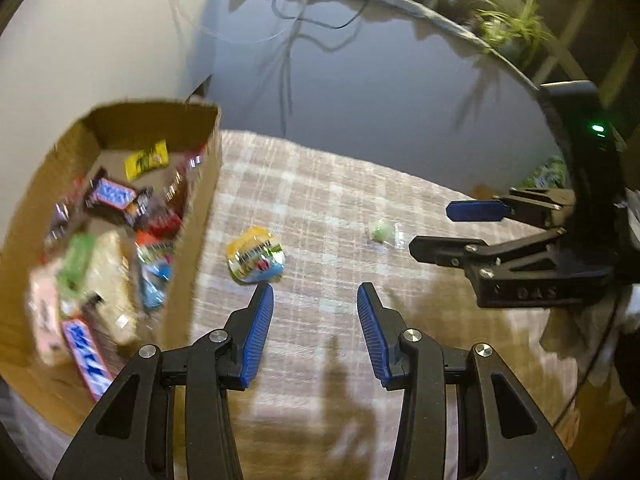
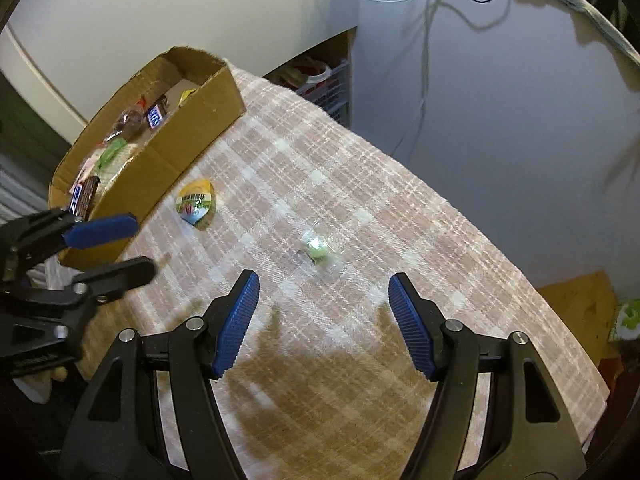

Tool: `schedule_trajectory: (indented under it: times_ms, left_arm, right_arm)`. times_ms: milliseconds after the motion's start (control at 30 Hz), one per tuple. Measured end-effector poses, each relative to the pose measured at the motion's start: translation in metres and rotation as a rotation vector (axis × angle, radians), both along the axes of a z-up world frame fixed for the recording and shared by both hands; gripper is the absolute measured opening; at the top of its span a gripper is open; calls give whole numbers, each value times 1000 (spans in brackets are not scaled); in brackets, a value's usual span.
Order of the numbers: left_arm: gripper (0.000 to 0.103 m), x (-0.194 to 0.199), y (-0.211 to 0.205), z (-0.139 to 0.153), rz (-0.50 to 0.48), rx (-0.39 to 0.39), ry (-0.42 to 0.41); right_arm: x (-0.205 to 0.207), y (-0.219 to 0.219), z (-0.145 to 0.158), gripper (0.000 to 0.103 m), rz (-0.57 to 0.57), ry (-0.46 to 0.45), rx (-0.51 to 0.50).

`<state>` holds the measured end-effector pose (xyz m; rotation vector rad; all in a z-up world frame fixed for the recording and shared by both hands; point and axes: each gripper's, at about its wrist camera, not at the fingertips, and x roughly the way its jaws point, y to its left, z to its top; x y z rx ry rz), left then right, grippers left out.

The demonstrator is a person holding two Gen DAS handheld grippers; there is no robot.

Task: Organize snacks
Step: 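Withdraw both open tools toward the last snacks on the table, then grasp the yellow-green pouch with the left tool while the right tool grasps the small green candy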

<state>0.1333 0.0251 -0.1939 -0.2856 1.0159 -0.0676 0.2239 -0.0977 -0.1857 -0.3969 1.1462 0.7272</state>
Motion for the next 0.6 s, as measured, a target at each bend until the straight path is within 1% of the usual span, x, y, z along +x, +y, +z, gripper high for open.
schedule_trajectory:
  times_ms: [100,167,233,267,367,467,567,600]
  left_arm:
    - [42,3,-5,-13,63,35,-6]
    - [42,3,-4,-21,123,55,-18]
    - [42,4,0,-29,172,58,-24]
    - [42,5,0,-32,188,65,-29]
    - [42,12,-7,-39,208,96,-40]
    - [42,19,-7,-45,246,122,-51]
    - [46,25,-4,-49,277,144,-48]
    - [46,27,-3,-49,285,140,-51]
  right_arm:
    - [0,2,-11,70,48,-15,16]
    - [1,2,-17,70,65,-20,36]
    - [2,0,-23,70,75,-19,62]
    - [2,-1,-25,68,82,-19,75]
    - [2,-2,-34,64,103,-28,95]
    - [2,-4,-40,63,109,-42,113]
    - [3,-5,-42,63,107,-52,142]
    - [4,-6,-42,63,108,-52,147]
